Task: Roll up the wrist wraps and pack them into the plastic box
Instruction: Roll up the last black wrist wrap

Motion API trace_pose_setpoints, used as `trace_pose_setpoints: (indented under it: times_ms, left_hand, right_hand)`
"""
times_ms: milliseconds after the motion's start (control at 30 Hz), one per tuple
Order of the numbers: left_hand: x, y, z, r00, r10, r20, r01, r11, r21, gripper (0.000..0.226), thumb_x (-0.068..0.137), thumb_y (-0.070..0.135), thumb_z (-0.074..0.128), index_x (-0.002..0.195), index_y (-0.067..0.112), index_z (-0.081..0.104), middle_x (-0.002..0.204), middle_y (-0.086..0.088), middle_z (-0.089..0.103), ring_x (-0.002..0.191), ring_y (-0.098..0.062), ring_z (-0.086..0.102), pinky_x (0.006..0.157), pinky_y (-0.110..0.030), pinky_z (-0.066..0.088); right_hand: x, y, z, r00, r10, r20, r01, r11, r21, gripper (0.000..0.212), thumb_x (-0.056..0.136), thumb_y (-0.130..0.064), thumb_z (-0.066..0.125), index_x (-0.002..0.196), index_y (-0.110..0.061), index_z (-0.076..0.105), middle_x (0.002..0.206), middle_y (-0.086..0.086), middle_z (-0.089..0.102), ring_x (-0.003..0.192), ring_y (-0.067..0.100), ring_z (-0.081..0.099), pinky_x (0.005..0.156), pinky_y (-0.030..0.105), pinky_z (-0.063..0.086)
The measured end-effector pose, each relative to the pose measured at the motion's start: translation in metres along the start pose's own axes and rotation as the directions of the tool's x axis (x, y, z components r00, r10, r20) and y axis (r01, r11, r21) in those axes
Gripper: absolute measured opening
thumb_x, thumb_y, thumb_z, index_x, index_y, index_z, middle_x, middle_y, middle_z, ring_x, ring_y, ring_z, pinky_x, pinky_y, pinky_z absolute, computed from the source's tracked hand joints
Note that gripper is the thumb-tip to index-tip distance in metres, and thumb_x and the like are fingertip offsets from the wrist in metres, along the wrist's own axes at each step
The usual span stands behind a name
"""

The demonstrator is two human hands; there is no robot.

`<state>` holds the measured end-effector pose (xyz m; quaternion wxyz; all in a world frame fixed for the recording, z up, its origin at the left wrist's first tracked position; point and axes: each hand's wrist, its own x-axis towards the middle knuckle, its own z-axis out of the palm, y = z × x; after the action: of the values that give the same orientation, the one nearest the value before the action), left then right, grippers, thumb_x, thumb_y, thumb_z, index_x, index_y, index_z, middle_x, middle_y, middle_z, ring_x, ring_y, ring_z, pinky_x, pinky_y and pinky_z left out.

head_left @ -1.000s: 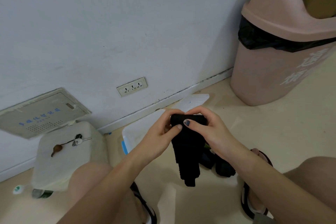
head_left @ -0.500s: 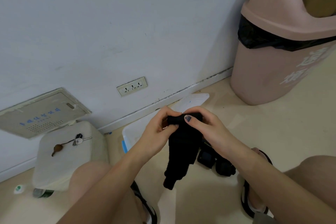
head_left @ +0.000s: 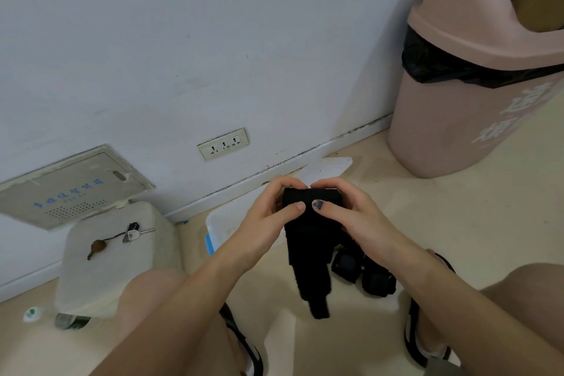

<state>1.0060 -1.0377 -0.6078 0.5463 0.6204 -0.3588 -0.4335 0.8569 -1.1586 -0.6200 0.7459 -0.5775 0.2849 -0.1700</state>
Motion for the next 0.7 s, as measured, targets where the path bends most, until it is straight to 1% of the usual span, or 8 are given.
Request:
trace_pose_setpoints:
  times_ms: [67, 133, 200, 300, 367, 433, 600, 700]
  left_hand:
    - [-0.001, 0.001, 0.0, 1.0, 0.023, -0.008, -0.023, 1.0, 0.007, 0.023, 0.101, 0.0, 0.058, 0.112, 0.019, 0.061, 0.098, 0.012, 0.066, 0.094, -0.004, 0.064, 0.08, -0.019, 0.052]
    - [-0.002, 0.0, 0.001, 1.0, 0.027, -0.011, -0.027, 1.0, 0.01, 0.023, 0.1, -0.001, 0.058, 0.113, 0.017, 0.06, 0.099, 0.01, 0.066, 0.095, -0.005, 0.065, 0.079, -0.02, 0.053]
    - [-0.002, 0.001, 0.001, 1.0, 0.024, -0.011, -0.024, 1.0, -0.004, 0.024, 0.101, 0.001, 0.057, 0.116, 0.019, 0.059, 0.101, 0.009, 0.066, 0.095, -0.006, 0.066, 0.079, -0.021, 0.054]
    - [-0.002, 0.001, 0.001, 1.0, -0.017, -0.004, 0.017, 1.0, -0.001, 0.027, 0.104, 0.01, 0.056, 0.125, 0.026, 0.054, 0.099, 0.01, 0.066, 0.093, -0.008, 0.066, 0.08, -0.022, 0.052]
    - [-0.002, 0.0, 0.002, 1.0, -0.013, 0.015, 0.012, 0.998, 0.059, 0.023, 0.106, 0.016, 0.055, 0.125, 0.028, 0.054, 0.102, 0.009, 0.064, 0.094, -0.006, 0.064, 0.082, -0.02, 0.051]
    - [-0.002, 0.0, 0.001, 1.0, 0.013, 0.025, -0.016, 0.995, 0.103, 0.018, 0.106, 0.017, 0.055, 0.121, 0.026, 0.056, 0.104, 0.006, 0.063, 0.096, -0.006, 0.062, 0.082, -0.021, 0.05]
    - [-0.002, 0.002, 0.002, 0.999, 0.045, 0.002, -0.045, 0.995, 0.094, 0.019, 0.104, 0.01, 0.056, 0.118, 0.023, 0.058, 0.105, 0.005, 0.064, 0.096, -0.006, 0.062, 0.082, -0.021, 0.05]
    - [0.0, 0.001, 0.001, 0.998, 0.051, -0.029, -0.048, 0.994, 0.095, 0.02, 0.104, 0.008, 0.056, 0.118, 0.023, 0.057, 0.102, 0.011, 0.064, 0.095, -0.003, 0.063, 0.081, -0.019, 0.05]
  right_hand:
    - [0.002, -0.001, -0.002, 0.999, 0.041, 0.004, -0.041, 0.999, -0.028, 0.022, 0.1, -0.021, 0.067, 0.121, -0.024, 0.068, 0.111, 0.007, 0.073, 0.098, 0.017, 0.075, 0.079, 0.026, 0.057]
    - [0.003, 0.0, -0.003, 1.0, 0.018, 0.004, -0.018, 0.998, -0.065, 0.019, 0.101, -0.025, 0.066, 0.119, -0.021, 0.069, 0.112, 0.01, 0.074, 0.103, 0.023, 0.074, 0.086, 0.036, 0.06]
    - [0.002, 0.0, -0.003, 1.0, -0.017, -0.01, 0.016, 0.997, -0.075, 0.017, 0.1, -0.023, 0.067, 0.116, -0.016, 0.07, 0.11, 0.016, 0.072, 0.104, 0.031, 0.073, 0.091, 0.045, 0.059]
    - [0.002, -0.001, -0.003, 0.999, -0.037, -0.022, 0.036, 0.998, -0.05, 0.016, 0.099, -0.017, 0.067, 0.114, -0.011, 0.07, 0.109, 0.02, 0.071, 0.104, 0.035, 0.072, 0.092, 0.047, 0.059]
    - [0.001, 0.0, -0.002, 0.999, -0.043, -0.017, 0.041, 0.997, -0.063, 0.015, 0.099, -0.015, 0.068, 0.113, -0.011, 0.07, 0.108, 0.02, 0.071, 0.103, 0.036, 0.072, 0.091, 0.047, 0.06]
    - [0.001, 0.001, -0.002, 0.999, -0.04, -0.017, 0.038, 0.997, -0.067, 0.015, 0.098, -0.014, 0.069, 0.113, -0.012, 0.07, 0.108, 0.02, 0.072, 0.102, 0.036, 0.073, 0.091, 0.047, 0.06]
    - [0.0, -0.005, -0.007, 0.999, 0.033, -0.01, -0.033, 0.999, -0.024, 0.027, 0.096, -0.018, 0.072, 0.122, -0.02, 0.064, 0.109, 0.01, 0.075, 0.098, 0.025, 0.076, 0.08, 0.033, 0.061]
    - [0.001, -0.002, -0.015, 0.997, 0.046, -0.057, -0.06, 0.962, -0.267, 0.038, 0.092, -0.029, 0.077, 0.126, -0.028, 0.06, 0.112, 0.003, 0.071, 0.097, 0.015, 0.073, 0.082, 0.032, 0.06]
